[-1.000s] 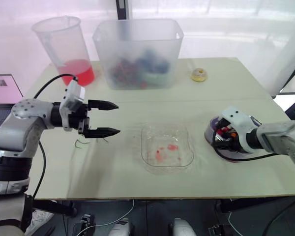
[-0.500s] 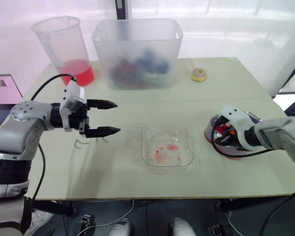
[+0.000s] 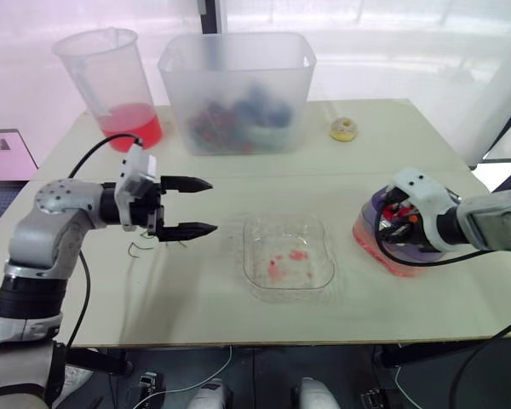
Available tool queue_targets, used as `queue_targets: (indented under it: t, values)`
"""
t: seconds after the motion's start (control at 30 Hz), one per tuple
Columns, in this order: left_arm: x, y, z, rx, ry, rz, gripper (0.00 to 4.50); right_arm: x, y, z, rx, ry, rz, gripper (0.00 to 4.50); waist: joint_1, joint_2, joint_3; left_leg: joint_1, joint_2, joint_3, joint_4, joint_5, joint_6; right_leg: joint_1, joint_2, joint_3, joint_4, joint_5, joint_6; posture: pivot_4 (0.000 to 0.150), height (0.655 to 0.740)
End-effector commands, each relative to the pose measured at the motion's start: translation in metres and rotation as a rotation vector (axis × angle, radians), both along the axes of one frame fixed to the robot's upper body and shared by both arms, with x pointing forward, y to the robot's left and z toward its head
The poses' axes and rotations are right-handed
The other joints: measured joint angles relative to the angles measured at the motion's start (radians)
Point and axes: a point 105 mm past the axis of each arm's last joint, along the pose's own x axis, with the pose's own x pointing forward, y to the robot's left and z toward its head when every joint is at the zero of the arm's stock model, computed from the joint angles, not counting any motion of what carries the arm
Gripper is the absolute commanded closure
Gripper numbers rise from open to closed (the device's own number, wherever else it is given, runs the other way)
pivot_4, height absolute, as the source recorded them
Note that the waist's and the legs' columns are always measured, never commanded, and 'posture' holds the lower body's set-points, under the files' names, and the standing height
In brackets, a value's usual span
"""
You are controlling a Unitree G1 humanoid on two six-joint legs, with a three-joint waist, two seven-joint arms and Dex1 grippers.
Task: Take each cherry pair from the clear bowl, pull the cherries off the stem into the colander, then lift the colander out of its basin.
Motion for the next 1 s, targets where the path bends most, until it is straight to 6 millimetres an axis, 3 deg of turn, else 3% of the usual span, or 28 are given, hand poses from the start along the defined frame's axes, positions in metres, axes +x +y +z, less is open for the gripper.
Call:
queue_targets:
  t: [0.03, 0.57, 1.0]
  values:
    - [0.0, -0.003, 0.012, -0.017, -0.062, -0.016, 0.0, -0.003, -0.004, 0.027, -0.008, -0.089, -0.006, 4.27, 0.0, 0.0, 0.0, 0.0, 0.0, 0.0, 0.0, 0.0, 0.0, 0.0, 0.0, 0.0, 0.0, 0.0, 0.0, 0.15, 0.74]
    - [0.01, -0.015, 0.015, -0.037, -0.088, -0.053, 0.0, -0.013, 0.003, 0.048, -0.048, -0.154, 0.051, 4.27, 0.001, 0.0, 0.0, 0.0, 0.0, 0.0, 0.0, 0.0, 0.0, 0.0, 0.0, 0.0, 0.0, 0.0, 0.0, 0.15, 0.74]
    - [0.016, -0.02, 0.015, -0.038, -0.099, -0.083, 0.0, -0.023, -0.009, 0.053, -0.074, -0.203, 0.003, 4.27, 0.002, 0.0, 0.0, 0.0, 0.0, 0.001, 0.0, 0.0, 0.0, 0.001, 0.0, 0.0, 0.0, 0.0, 0.0, 0.15, 0.74]
